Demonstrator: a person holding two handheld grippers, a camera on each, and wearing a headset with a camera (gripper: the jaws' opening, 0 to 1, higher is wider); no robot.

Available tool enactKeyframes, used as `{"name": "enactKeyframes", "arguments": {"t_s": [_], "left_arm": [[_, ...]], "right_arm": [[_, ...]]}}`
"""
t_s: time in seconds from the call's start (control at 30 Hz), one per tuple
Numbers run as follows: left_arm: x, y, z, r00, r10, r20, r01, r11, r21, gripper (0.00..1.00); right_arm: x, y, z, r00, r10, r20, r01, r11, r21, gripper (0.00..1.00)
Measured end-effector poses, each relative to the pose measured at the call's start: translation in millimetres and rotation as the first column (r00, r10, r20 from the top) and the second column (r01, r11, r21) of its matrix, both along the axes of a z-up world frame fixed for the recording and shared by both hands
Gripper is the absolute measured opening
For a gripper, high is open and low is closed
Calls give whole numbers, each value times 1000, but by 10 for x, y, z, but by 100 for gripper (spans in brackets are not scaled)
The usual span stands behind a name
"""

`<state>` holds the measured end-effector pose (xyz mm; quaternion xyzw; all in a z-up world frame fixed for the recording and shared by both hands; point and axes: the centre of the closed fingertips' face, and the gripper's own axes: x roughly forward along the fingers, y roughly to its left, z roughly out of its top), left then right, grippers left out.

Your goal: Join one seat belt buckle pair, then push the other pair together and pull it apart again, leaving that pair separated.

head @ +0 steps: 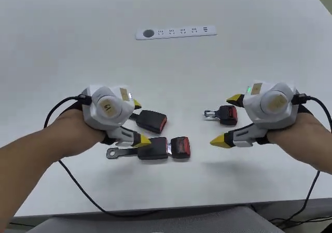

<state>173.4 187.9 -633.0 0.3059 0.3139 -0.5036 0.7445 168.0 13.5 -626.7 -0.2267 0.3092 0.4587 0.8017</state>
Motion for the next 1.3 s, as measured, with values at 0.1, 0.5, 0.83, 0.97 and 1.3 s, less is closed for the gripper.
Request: {"name": "enactKeyframes", "arguments": {"t_s": [0.1,0.5,0.83,0.97,1.3], "left_arm": [[-55,130,37,999,35,11,-34,999,-21,63],[-386,711,160,969,247,-3,-246,963,-112,83],[-540,1045,195,926,375,-44,-378,912,-162,100],[-591,1088,186,921,385,-63,-390,905,-170,100],[-638,1057,194,914,399,-71,-405,893,-197,100]], "right_arm": [[-58,-41,11,999,-34,3,34,999,13,74],[-291,-257,142,992,-129,13,128,990,54,90],[-416,-456,200,981,-195,9,194,979,69,100],[-430,-489,187,977,-215,0,215,974,70,100],[-473,-438,204,973,-232,5,231,969,86,100]]}}
